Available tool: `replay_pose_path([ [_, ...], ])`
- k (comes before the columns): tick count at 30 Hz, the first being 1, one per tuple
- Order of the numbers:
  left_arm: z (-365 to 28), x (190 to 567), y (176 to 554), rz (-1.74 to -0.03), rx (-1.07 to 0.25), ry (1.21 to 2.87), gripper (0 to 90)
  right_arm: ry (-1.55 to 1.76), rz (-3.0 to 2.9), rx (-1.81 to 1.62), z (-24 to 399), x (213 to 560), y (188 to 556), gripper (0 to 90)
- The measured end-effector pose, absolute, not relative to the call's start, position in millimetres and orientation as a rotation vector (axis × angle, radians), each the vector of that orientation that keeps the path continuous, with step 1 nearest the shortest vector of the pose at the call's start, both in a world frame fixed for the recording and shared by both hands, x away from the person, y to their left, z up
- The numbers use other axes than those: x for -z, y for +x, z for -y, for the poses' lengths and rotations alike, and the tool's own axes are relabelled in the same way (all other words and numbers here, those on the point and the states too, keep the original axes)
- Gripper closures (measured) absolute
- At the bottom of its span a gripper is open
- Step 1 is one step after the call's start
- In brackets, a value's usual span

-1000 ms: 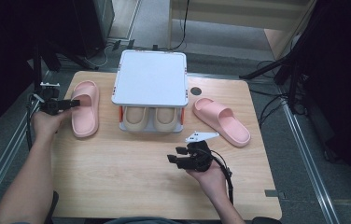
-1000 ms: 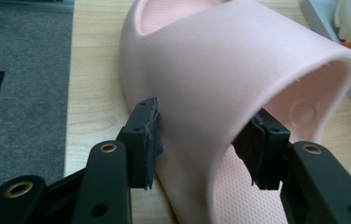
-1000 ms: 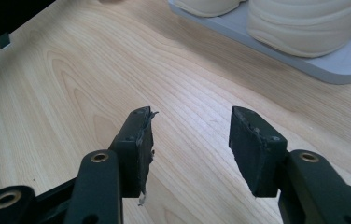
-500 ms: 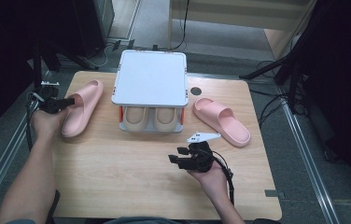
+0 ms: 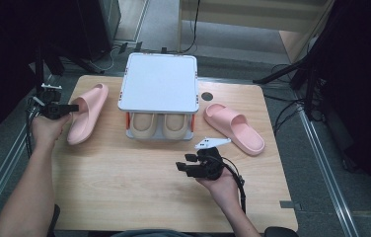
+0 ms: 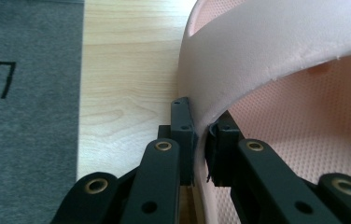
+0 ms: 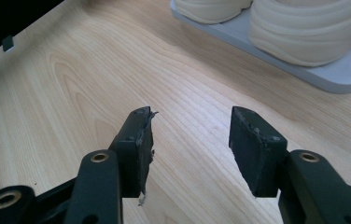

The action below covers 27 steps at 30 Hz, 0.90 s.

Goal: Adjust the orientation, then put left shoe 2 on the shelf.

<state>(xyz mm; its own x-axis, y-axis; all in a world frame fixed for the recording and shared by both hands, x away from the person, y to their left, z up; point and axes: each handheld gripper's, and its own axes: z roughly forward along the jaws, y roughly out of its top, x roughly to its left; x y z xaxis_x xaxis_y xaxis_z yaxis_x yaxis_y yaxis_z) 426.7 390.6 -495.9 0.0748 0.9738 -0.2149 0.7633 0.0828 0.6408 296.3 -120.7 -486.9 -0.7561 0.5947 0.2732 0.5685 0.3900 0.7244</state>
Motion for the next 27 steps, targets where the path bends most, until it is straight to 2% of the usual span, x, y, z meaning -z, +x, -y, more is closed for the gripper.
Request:
replay_pose_path([
  [12, -385, 481, 431, -1.743, -0.378, 1.734, 82.8, 1.04, -2.606, -1.347, 116, 482, 303, 50.1],
  [27, -355, 409, 450, -1.712, -0.431, 1.765, 81.7, 0.992, -2.627, -1.363, 110, 478, 307, 50.1],
])
